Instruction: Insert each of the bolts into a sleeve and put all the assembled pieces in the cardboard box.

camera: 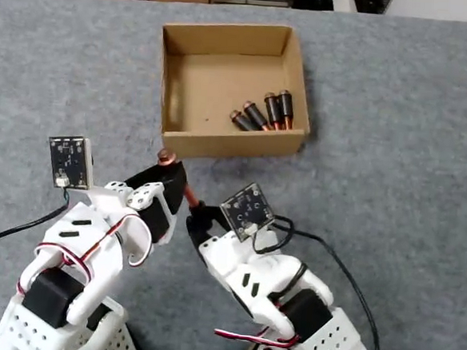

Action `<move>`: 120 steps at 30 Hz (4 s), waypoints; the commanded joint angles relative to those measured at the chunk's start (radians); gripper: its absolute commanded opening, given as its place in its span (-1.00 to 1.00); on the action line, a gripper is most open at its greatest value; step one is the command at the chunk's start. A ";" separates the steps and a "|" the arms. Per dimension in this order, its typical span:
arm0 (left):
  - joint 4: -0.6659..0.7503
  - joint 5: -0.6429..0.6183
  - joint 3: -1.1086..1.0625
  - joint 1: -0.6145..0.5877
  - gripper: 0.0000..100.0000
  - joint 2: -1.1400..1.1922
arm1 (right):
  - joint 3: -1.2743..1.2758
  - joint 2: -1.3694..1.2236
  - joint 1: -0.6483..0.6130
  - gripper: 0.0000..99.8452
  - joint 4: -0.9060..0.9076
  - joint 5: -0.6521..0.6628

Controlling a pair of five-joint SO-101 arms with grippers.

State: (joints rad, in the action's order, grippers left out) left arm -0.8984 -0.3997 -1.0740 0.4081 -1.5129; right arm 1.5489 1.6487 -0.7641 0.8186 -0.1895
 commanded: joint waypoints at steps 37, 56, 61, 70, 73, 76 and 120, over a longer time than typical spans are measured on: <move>-0.048 -0.006 0.046 0.009 -0.96 -0.015 | -0.130 0.028 -0.056 -1.00 0.054 -0.005; -0.250 -0.012 0.126 0.066 -0.96 -0.016 | -0.194 0.025 -0.056 -1.00 0.063 0.057; -0.301 -0.012 0.158 0.100 -0.91 -0.016 | -0.223 0.025 -0.056 -1.00 0.101 0.058; -0.305 -0.017 0.160 0.101 -0.43 -0.016 | -0.228 0.025 -0.056 -1.00 0.103 0.058; -0.305 -0.015 0.160 0.101 -0.43 -0.018 | -0.231 0.025 -0.039 -1.00 0.095 0.058; -0.331 -0.014 0.161 0.103 -0.43 -0.018 | -0.249 0.024 0.036 -1.00 0.051 0.061; -0.516 -0.012 -0.018 0.014 -0.96 -0.302 | -1.788 -1.701 0.549 -1.00 0.003 0.127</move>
State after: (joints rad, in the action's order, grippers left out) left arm -1.4170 -0.4104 -1.0925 0.4296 -1.8090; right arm -0.0422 0.0867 -0.2225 0.7373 -0.0621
